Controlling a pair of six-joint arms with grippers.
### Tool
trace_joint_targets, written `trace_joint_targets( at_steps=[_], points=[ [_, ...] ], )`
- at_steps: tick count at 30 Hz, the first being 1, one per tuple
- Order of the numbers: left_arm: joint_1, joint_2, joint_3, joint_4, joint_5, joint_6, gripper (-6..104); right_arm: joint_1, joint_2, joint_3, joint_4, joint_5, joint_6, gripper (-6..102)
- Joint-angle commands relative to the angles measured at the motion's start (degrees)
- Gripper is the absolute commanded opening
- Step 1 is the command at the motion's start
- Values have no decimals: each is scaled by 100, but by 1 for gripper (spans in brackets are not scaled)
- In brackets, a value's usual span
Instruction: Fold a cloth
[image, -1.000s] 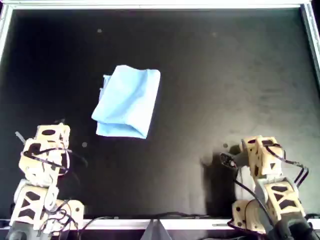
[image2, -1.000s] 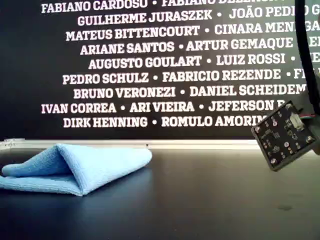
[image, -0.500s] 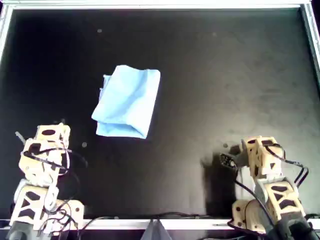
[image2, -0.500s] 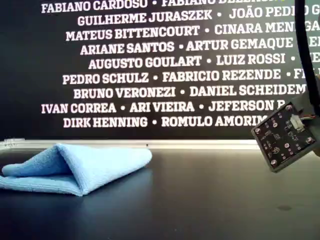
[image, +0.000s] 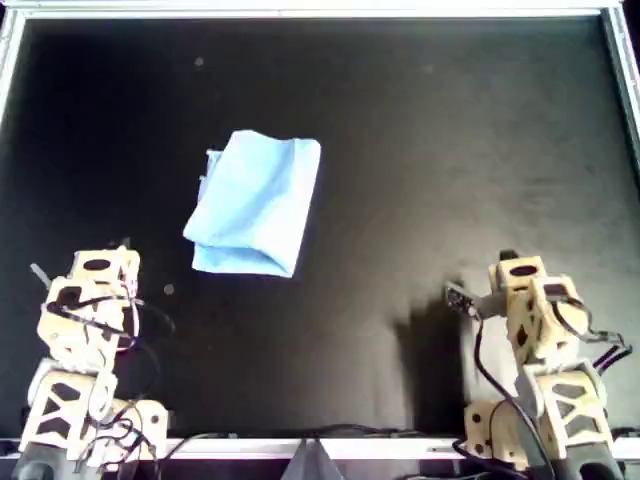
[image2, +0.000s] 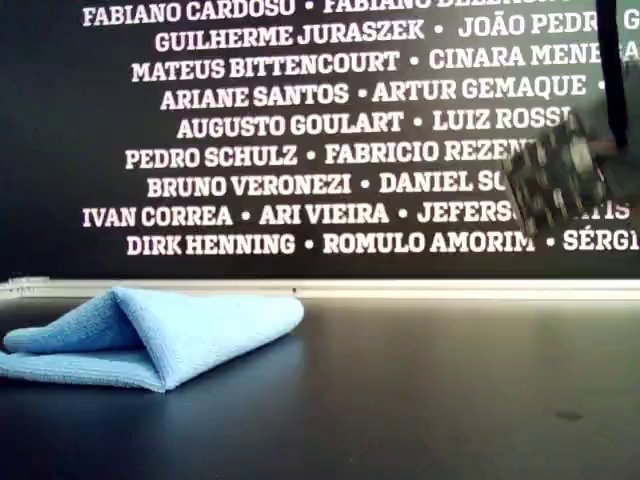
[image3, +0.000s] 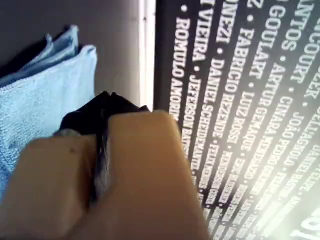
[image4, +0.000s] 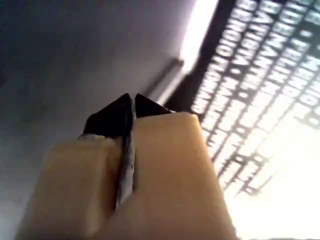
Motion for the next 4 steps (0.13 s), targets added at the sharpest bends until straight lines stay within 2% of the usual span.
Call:
trace_joint_targets(
  at_steps=[1,4],
  points=[
    [132,97,-70,-9,9,-35,-1,-35,431,70,-272,-53,18,1],
    [132,97,-70,-9,9,-35,-1,-35,747,70,-272,-53,18,1]
  ],
)
